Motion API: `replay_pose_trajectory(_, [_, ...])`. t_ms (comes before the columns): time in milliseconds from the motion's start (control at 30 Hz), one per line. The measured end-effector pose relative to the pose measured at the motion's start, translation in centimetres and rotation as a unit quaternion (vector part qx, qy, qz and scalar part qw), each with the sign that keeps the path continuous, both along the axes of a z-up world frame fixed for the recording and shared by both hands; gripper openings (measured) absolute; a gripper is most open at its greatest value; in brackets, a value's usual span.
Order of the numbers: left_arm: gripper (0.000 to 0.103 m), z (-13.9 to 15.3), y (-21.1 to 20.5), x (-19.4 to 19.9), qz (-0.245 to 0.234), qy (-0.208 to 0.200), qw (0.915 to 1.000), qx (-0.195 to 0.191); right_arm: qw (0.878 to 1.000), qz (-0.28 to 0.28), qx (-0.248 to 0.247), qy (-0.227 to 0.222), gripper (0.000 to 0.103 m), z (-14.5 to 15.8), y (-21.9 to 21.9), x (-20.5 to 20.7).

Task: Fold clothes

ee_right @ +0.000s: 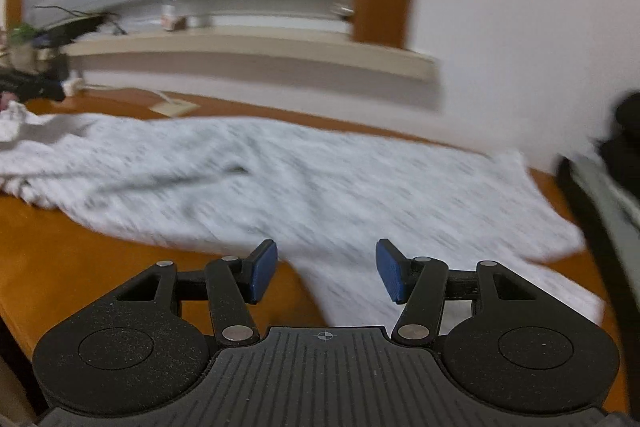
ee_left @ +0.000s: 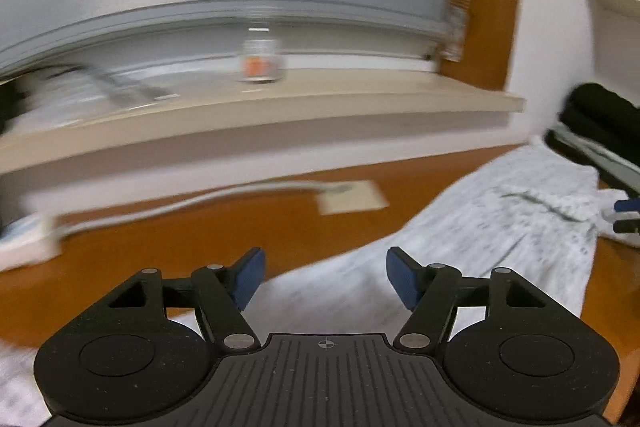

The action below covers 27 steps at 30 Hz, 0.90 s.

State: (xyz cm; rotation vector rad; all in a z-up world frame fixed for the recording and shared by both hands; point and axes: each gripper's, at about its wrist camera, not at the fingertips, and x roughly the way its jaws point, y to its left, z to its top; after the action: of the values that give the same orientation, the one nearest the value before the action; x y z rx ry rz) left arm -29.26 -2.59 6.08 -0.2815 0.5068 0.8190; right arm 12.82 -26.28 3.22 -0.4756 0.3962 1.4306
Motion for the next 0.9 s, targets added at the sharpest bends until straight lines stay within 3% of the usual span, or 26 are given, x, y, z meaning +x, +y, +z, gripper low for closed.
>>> replay_pose_trajectory(133, [0.073, -1.4, 1.4, 5.8, -0.043, 0.003, 0.9991, 0.001, 0.999, -0.036, -0.016, 0.008, 0.055, -1.2, -3.2, 2.5])
replay_pose_trajectory(233, [0.073, -3.1, 1.7, 7.8, -0.057, 0.015, 0.9982, 0.005, 0.998, -0.049, -0.024, 0.025, 0.055, -2.2, -5.1, 3.7])
replay_pose_trajectory(333, [0.072, -4.9, 2.0, 7.6, -0.061, 0.045, 0.9971, -0.007, 0.997, -0.041, -0.014, 0.065, 0.055, -2.7, -6.1, 4.2])
replay_pose_trajectory(367, [0.072, -4.8, 2.3, 7.0, -0.06, 0.031, 0.9976, -0.015, 0.996, -0.041, -0.012, 0.074, 0.055, -2.8, -6.4, 4.1])
replay_pose_trajectory(433, [0.072, -4.8, 2.7, 5.9, -0.064, 0.008, 0.9975, -0.028, 0.997, -0.049, -0.013, 0.054, 0.055, -2.9, -6.4, 3.7])
replay_pose_trajectory(533, [0.071, -5.2, 3.3, 5.3, -0.07, 0.007, 0.9964, -0.047, 0.997, -0.055, -0.013, 0.049, 0.056, -2.9, -6.2, 3.9])
replay_pose_trajectory(767, [0.071, -5.0, 2.8, 4.2, -0.093, 0.021, 0.9947, -0.04, 0.997, -0.066, -0.01, 0.04, 0.055, -3.0, -7.0, 4.7])
replay_pose_trajectory(867, [0.071, -4.9, 2.9, 3.9, -0.09, 0.015, 0.9949, -0.044, 0.997, -0.063, 0.001, 0.042, 0.047, -3.3, -7.4, 5.1])
replay_pose_trajectory(900, [0.072, -4.8, 2.9, 3.9, -0.089, 0.017, 0.9949, -0.043, 0.997, -0.065, 0.001, 0.038, 0.028, -3.2, -7.4, 5.2])
